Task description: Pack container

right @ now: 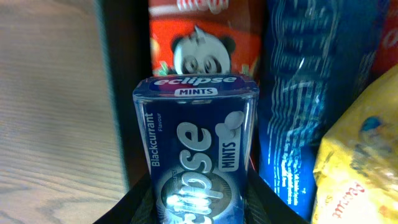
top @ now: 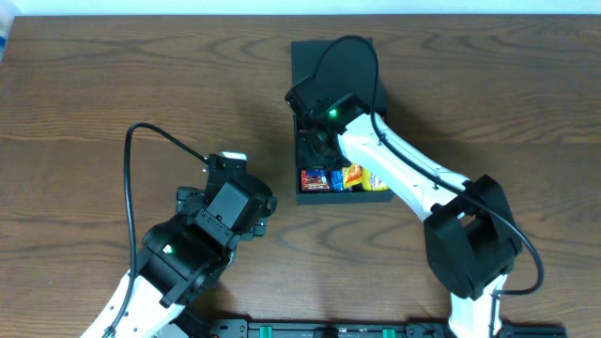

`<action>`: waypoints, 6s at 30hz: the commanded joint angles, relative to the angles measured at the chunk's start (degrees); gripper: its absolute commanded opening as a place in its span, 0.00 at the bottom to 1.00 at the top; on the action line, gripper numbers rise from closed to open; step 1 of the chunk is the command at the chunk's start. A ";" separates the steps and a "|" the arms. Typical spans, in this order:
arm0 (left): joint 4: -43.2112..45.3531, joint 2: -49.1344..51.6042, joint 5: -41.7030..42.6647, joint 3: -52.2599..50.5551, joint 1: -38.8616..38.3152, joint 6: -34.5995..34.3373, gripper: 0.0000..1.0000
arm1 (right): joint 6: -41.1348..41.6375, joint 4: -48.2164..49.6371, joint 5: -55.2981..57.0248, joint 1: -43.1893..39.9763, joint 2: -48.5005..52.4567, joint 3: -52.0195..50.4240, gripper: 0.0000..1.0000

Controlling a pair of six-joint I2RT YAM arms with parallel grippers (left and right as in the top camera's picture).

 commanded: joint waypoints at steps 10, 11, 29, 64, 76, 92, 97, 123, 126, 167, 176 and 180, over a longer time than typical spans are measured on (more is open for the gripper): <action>-0.22 0.04 -0.81 -0.24 0.20 0.63 0.95 | -0.81 0.90 -1.29 0.50 0.26 -0.63 0.09; -0.22 0.04 -0.81 -0.24 0.20 0.63 0.95 | -0.81 0.92 -1.29 0.50 0.26 -0.63 0.13; -0.22 0.04 -0.81 -0.24 0.20 0.63 0.95 | -0.83 0.42 -1.27 0.31 0.26 -0.63 0.81; -0.22 0.04 -0.81 -0.24 0.20 0.63 0.95 | -5.07 -9.79 15.32 -0.26 -47.63 -9.60 0.99; -0.22 0.04 -0.81 -0.24 0.20 0.63 0.95 | -4.63 -2.78 13.29 -0.31 -59.74 -28.06 0.99; -0.22 0.04 -0.81 -0.24 0.20 0.63 0.95 | -5.97 15.32 0.39 -4.50 -34.60 -31.12 0.99; -0.20 0.04 -0.81 -0.24 0.20 0.63 0.95 | -5.99 18.29 0.35 -6.80 -30.38 -31.12 0.99; -0.22 0.04 -0.81 -0.24 0.20 0.63 0.95 | -7.43 26.38 -0.20 -8.98 -21.29 -31.12 0.99; -0.22 0.04 -0.81 -0.24 0.20 0.63 0.95 | -7.21 26.36 -0.20 -8.98 -21.55 -31.06 0.99; -0.22 0.04 -0.81 -0.24 0.20 0.63 0.96 | -12.37 -2.25 16.79 -3.98 -55.43 -30.36 0.99; -0.31 0.04 3.10 -0.24 0.20 0.22 0.95 | -12.39 -2.54 16.79 -4.00 -55.43 -30.36 0.99; 0.92 0.04 7.02 -0.11 0.17 1.01 0.95 | -12.39 -2.56 16.79 -4.00 -55.43 -30.36 0.99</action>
